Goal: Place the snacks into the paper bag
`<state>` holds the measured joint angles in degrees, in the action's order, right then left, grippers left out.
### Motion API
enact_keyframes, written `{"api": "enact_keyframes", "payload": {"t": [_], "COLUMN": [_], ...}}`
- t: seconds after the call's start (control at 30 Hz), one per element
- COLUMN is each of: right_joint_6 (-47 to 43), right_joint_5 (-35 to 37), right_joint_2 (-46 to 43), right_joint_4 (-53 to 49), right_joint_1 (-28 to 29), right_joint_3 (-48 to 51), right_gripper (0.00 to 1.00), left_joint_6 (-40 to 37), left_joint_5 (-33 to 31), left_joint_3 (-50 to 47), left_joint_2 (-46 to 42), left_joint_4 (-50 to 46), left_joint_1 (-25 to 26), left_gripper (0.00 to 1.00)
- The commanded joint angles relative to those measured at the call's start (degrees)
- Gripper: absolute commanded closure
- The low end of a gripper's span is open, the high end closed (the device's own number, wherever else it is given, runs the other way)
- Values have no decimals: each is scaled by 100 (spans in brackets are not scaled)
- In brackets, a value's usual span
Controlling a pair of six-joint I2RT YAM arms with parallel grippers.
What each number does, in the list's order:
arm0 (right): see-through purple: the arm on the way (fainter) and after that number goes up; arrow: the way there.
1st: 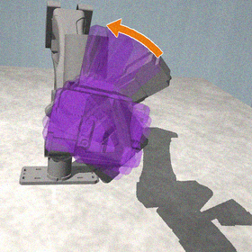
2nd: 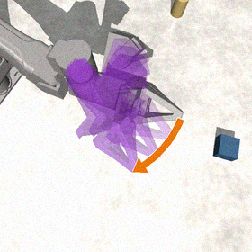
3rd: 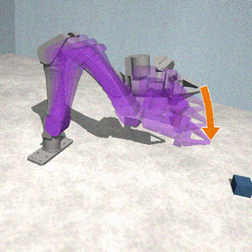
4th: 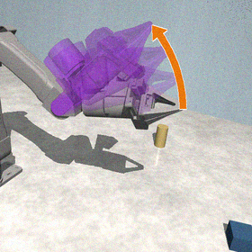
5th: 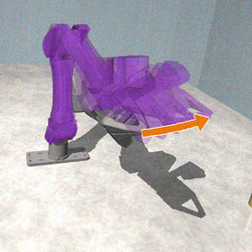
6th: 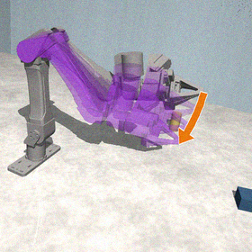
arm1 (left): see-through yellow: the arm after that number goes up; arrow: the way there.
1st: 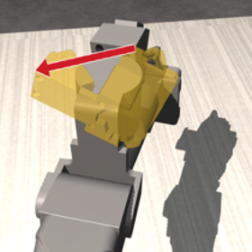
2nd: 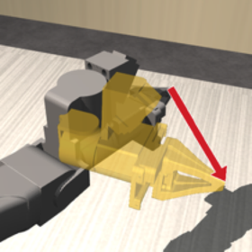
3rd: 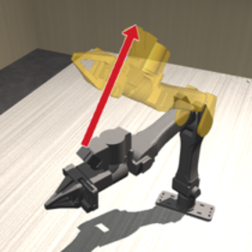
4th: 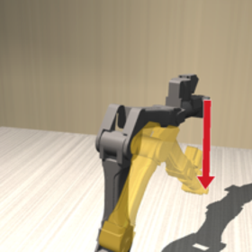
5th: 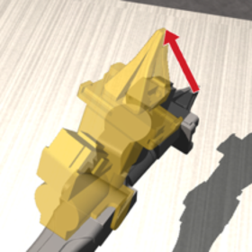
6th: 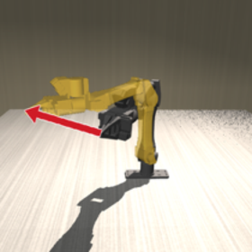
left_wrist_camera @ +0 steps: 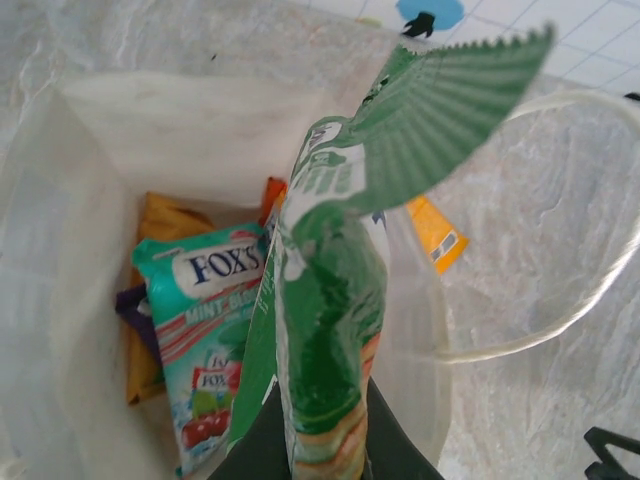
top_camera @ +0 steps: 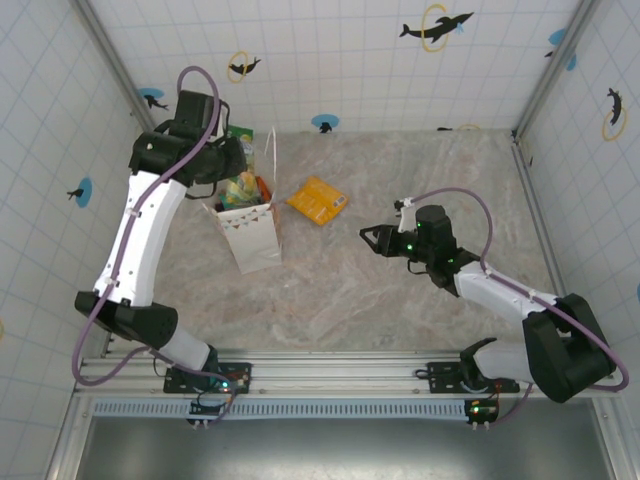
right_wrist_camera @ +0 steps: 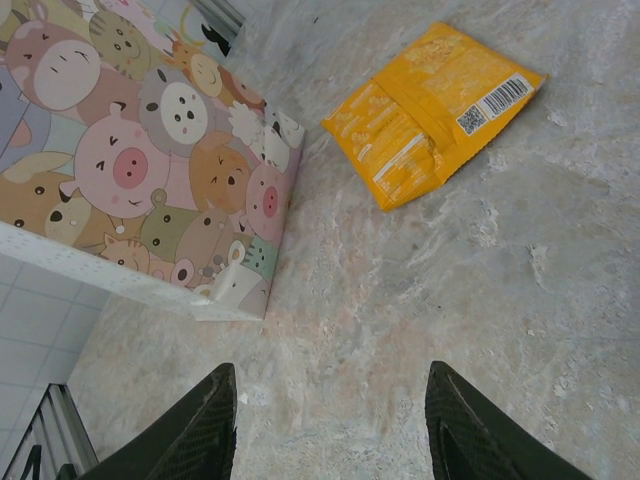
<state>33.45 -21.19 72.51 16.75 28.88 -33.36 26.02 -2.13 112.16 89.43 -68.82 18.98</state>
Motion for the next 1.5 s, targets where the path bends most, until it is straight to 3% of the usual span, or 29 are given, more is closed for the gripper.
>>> {"api": "enact_keyframes", "payload": {"t": [0.0,0.2,0.43,0.83,0.93,1.1,1.3,1.47], "right_joint_6": [-67,-76,-84,-23,-14,-14,20,65], "right_joint_5": [27,1,71,279,282,300,267,448], "right_joint_2": [-11,31,-39,-210,-211,-211,-132,-17], "right_joint_4": [15,54,12,63,73,89,119,7], "right_joint_1": [30,39,56,74,87,99,112,184], "right_joint_3": [-178,-195,-211,5,-11,5,-90,-273], "right_gripper": [49,48,49,49,49,49,49,49], "left_joint_6": [176,248,168,54,72,97,93,5], "left_joint_5": [79,110,542,665,709,759,775,892], "left_joint_3": [-101,-612,-1637,-2559,-2766,-2508,-1361,-1158], "left_joint_2": [-65,-239,-498,-251,-185,-149,-175,-522], "left_joint_4": [-279,-189,741,1732,1945,2008,1662,1875], "left_joint_1": [-95,-272,-633,-760,-764,-769,-764,-769], "left_gripper": [100,99,99,90,84,62,52,48]}}
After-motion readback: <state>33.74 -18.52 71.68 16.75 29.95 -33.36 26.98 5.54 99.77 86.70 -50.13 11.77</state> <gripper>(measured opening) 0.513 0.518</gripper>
